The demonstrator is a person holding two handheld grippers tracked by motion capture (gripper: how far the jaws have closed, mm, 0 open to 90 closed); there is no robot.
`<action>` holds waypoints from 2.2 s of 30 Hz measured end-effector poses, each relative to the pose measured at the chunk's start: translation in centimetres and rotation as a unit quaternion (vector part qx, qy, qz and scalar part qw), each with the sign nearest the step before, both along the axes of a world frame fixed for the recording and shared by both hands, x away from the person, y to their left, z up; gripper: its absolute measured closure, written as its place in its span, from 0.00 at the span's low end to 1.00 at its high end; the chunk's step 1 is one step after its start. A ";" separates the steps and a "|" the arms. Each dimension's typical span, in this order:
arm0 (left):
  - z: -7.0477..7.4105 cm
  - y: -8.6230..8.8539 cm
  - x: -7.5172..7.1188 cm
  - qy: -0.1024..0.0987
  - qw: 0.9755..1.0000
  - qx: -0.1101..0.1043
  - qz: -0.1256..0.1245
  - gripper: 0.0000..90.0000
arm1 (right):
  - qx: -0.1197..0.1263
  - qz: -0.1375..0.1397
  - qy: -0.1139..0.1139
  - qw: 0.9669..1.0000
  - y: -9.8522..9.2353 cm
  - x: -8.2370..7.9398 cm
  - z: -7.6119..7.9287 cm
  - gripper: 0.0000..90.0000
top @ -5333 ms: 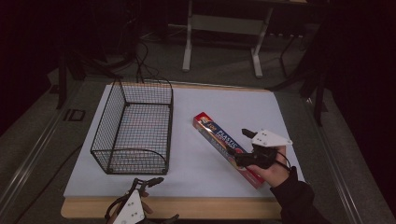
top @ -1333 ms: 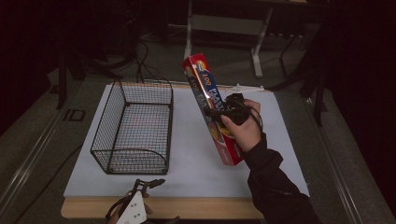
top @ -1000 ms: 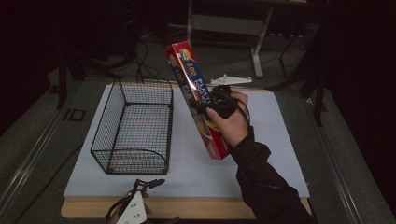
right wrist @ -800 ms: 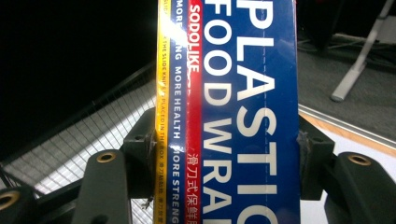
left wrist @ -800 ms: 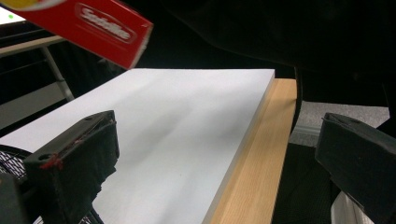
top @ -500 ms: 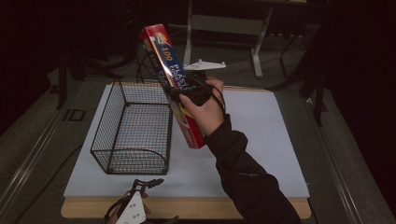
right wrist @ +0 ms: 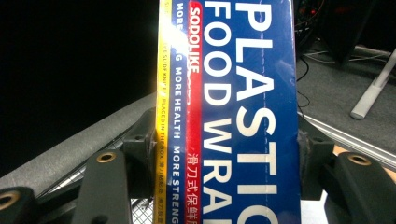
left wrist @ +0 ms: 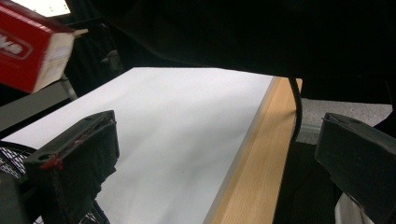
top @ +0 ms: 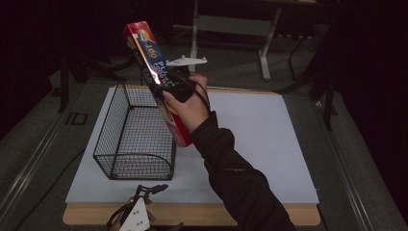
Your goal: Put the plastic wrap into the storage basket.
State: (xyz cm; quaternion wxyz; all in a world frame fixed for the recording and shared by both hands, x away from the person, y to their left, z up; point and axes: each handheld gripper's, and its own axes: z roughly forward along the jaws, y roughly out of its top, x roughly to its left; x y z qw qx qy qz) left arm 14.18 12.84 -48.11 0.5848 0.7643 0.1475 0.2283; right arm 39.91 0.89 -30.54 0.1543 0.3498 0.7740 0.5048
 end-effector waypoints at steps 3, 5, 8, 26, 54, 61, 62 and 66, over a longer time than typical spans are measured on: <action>0.0 0.0 0.0 0.000 1.000 -0.001 0.001 0.00 | 0.000 0.003 0.001 1.000 0.6 0.2 -0.1 0.43; 0.1 0.1 -0.1 -0.002 1.000 -0.003 0.004 0.00 | 0.002 0.008 0.003 1.000 1.4 0.4 -0.3 0.43; 0.2 0.1 -0.2 -0.002 1.000 -0.006 0.007 0.00 | 0.010 0.012 0.005 1.000 2.4 0.6 -0.8 0.43; 0.2 0.4 -0.7 -0.007 1.000 -0.003 0.011 0.00 | 0.017 0.004 0.041 0.999 7.5 1.6 -6.6 0.43; 0.3 0.3 -0.8 -0.009 1.000 -0.002 0.005 0.00 | -0.055 -0.057 0.109 0.991 8.9 2.0 -12.7 0.43; 0.3 0.3 -0.8 -0.008 1.000 -0.002 0.004 0.00 | -0.082 -0.053 0.109 0.989 9.1 1.9 -13.6 0.43; 0.3 0.3 -0.8 -0.008 1.000 -0.002 0.004 0.00 | -0.082 -0.051 0.116 0.989 9.1 1.9 -13.6 0.43; 0.2 0.2 -0.8 -0.008 1.000 -0.001 0.004 0.00 | -0.088 -0.056 0.124 0.987 8.9 2.0 -14.1 0.43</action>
